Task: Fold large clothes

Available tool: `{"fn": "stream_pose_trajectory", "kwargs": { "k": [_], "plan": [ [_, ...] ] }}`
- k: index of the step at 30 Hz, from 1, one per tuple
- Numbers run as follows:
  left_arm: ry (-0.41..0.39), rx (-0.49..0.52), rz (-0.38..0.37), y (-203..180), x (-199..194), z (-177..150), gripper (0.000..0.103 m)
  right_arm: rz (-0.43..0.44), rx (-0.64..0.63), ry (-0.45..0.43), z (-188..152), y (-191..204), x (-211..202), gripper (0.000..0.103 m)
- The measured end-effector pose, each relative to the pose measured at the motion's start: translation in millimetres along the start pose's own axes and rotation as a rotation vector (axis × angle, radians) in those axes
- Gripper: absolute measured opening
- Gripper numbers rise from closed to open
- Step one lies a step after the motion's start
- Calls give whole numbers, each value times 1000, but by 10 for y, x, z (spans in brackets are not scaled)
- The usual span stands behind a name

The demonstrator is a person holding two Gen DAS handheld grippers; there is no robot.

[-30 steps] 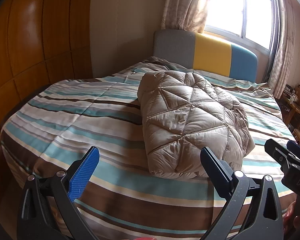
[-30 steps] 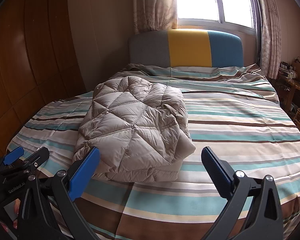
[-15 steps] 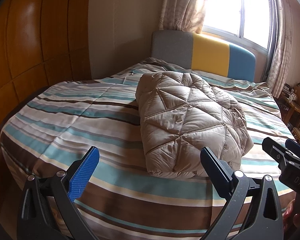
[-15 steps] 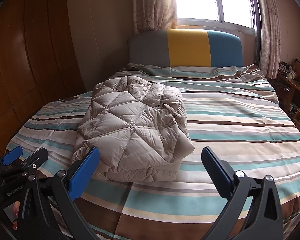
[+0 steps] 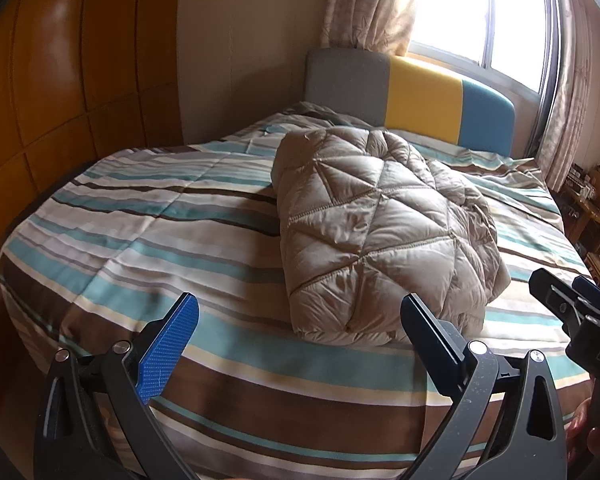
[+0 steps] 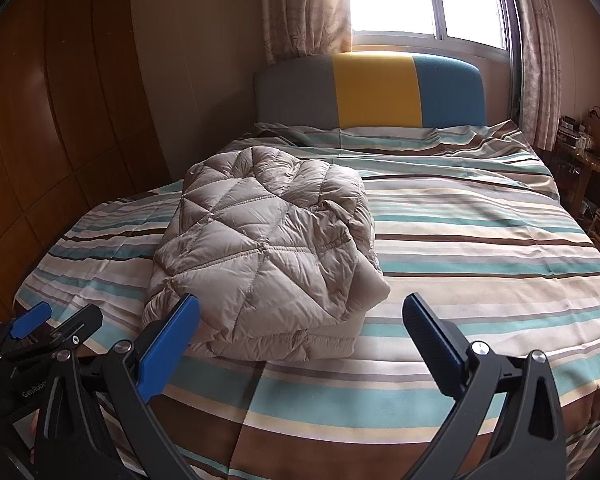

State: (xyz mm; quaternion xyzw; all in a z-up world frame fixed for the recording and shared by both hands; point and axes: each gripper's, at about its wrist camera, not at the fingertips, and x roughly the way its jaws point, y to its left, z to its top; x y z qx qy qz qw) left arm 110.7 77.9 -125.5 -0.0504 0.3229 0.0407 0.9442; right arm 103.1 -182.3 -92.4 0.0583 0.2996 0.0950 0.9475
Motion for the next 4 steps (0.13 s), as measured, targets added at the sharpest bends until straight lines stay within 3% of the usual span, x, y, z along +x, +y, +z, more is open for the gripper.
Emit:
{"fn": "stream_pose_trajectory", "kwargs": {
  "k": [4],
  "plan": [
    [42,-15,9,27,115,-37,100,4,13,20,-36,-37,87,101]
  ]
}}
